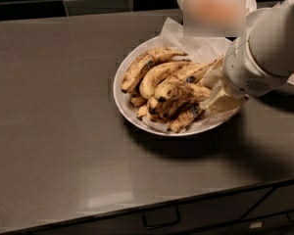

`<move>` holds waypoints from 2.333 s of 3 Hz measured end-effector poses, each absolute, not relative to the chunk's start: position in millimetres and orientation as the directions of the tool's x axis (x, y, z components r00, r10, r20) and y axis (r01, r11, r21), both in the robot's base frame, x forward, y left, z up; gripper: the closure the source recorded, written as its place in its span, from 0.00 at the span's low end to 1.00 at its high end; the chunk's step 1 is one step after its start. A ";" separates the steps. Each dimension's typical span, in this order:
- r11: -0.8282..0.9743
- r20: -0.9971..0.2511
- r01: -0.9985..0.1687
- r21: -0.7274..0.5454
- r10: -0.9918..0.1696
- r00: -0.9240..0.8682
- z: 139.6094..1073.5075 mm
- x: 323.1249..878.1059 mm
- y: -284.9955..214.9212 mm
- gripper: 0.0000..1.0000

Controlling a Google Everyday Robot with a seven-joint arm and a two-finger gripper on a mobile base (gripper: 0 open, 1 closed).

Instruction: Pick banana from white bowl

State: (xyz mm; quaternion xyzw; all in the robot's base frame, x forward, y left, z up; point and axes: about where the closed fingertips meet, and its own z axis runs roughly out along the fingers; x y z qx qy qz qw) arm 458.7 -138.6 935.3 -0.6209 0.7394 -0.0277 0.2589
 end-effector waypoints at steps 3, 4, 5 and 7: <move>0.204 -0.294 -0.901 -0.384 -0.952 -0.090 921.7 465.9 -134.4 0.70; 0.204 -0.294 -0.901 -0.384 -0.951 -0.089 921.7 465.9 -134.3 0.94; 0.202 -0.333 -0.905 -0.374 -0.940 -0.072 926.2 464.9 -134.2 1.00; 0.125 -0.416 -0.910 -0.396 -0.907 0.056 965.8 459.4 -125.1 1.00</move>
Offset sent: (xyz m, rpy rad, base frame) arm 0.0135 0.0057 -0.0254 -0.0949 -0.0027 0.0056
